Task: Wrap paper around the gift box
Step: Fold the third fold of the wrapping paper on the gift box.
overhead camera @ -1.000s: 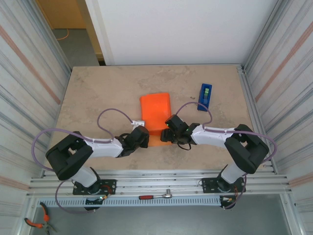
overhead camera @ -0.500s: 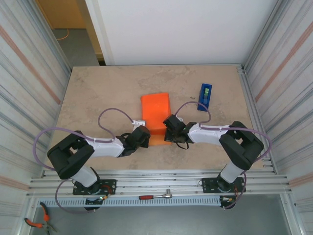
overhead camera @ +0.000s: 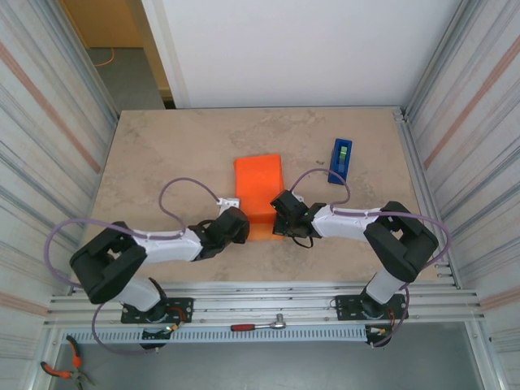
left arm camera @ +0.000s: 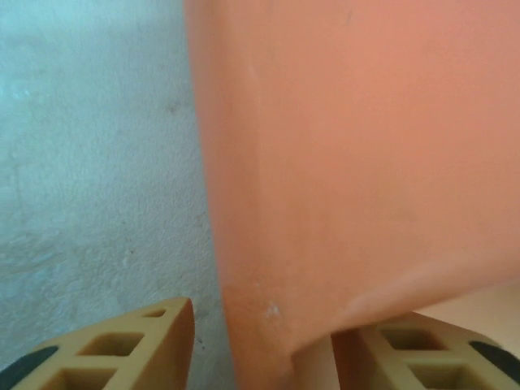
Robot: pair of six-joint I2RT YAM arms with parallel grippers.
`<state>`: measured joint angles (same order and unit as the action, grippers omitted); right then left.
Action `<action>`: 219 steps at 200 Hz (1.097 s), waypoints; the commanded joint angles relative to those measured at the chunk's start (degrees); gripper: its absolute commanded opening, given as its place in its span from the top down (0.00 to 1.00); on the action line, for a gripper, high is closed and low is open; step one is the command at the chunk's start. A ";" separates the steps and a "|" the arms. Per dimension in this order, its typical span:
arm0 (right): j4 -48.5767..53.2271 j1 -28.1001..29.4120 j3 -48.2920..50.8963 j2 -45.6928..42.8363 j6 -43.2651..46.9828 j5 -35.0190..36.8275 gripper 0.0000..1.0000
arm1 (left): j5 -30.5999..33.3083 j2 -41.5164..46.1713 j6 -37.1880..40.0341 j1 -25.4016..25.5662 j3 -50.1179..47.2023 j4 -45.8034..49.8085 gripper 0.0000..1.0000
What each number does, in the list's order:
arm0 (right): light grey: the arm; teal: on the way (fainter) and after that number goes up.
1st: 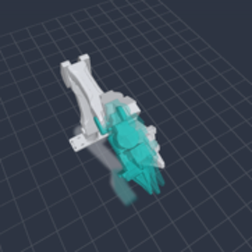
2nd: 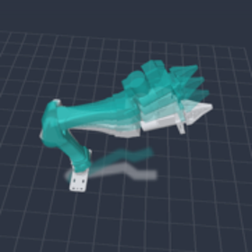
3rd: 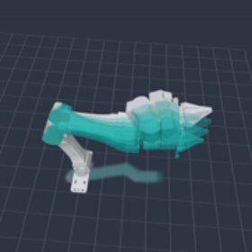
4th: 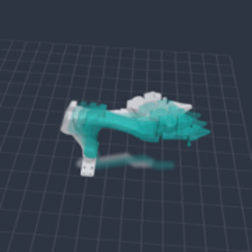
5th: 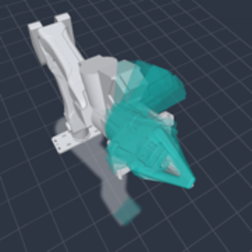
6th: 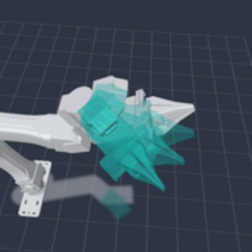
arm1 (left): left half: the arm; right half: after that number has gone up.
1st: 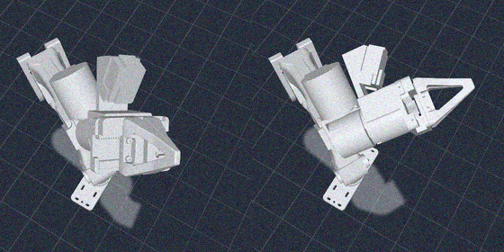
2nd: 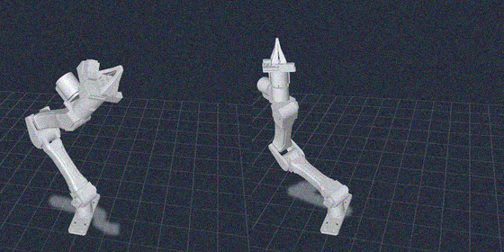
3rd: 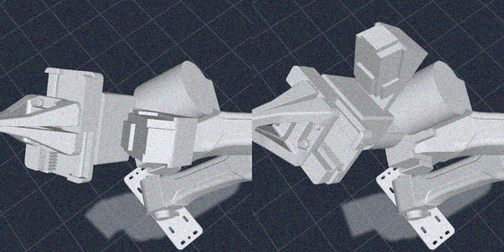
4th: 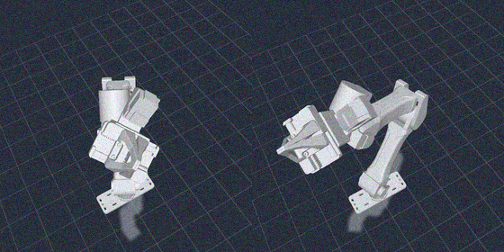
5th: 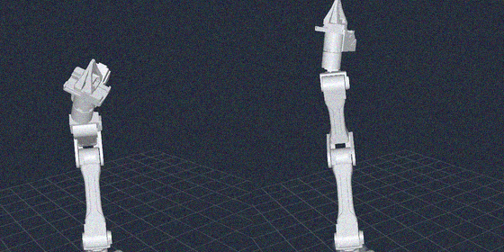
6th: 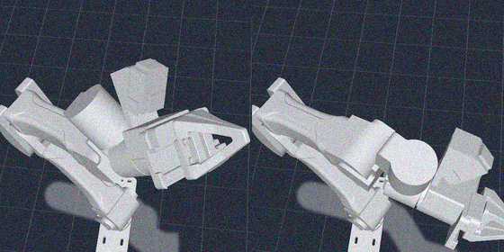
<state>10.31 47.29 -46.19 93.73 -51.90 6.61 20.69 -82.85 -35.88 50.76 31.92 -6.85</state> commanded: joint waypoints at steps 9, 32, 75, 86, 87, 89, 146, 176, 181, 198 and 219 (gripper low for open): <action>1.12 0.37 -0.82 -0.05 0.13 0.73 1.00 | 2.07 6.92 -2.14 0.27 -0.51 4.01 0.45; 1.20 0.38 -0.74 0.00 0.21 0.68 0.99 | 2.02 9.05 -5.41 0.29 -1.96 4.51 0.44; 1.03 0.37 -0.78 0.22 0.31 0.37 0.99 | 1.22 6.99 -7.35 0.22 -3.17 1.52 0.53; 0.94 0.41 -0.74 0.22 0.31 0.24 0.99 | 0.99 5.75 -7.43 0.25 -3.01 0.59 0.56; 0.94 0.38 -0.74 0.22 0.31 0.24 0.99 | 0.96 5.63 -7.44 0.27 -3.01 0.56 0.56; 0.94 0.40 -0.74 0.22 0.31 0.18 0.99 | 1.01 5.45 -7.52 0.29 -2.94 0.47 0.57; 0.74 0.43 -0.74 -0.57 0.57 -0.15 0.96 | 1.06 -1.15 -9.26 0.58 -1.21 -1.69 0.75; 0.24 0.39 -0.48 -1.34 1.09 -0.92 0.80 | 2.74 -4.37 -9.68 2.37 1.15 -0.60 0.91; 0.29 0.36 -0.48 -1.64 1.10 -1.05 0.76 | 3.25 -4.86 -9.65 2.75 1.81 0.01 0.94; 0.85 0.39 -0.48 -2.86 1.07 -1.06 0.61 | 4.23 -5.89 -9.23 3.71 3.32 1.24 1.00; 1.59 0.42 -0.17 -4.85 1.12 -0.77 0.39 | 4.80 -6.45 -9.21 4.11 4.16 2.10 1.00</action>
<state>9.93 47.40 -46.19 92.36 -51.53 5.30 22.63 -88.60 -44.91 54.19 34.09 -6.39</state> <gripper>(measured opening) 0.532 0.062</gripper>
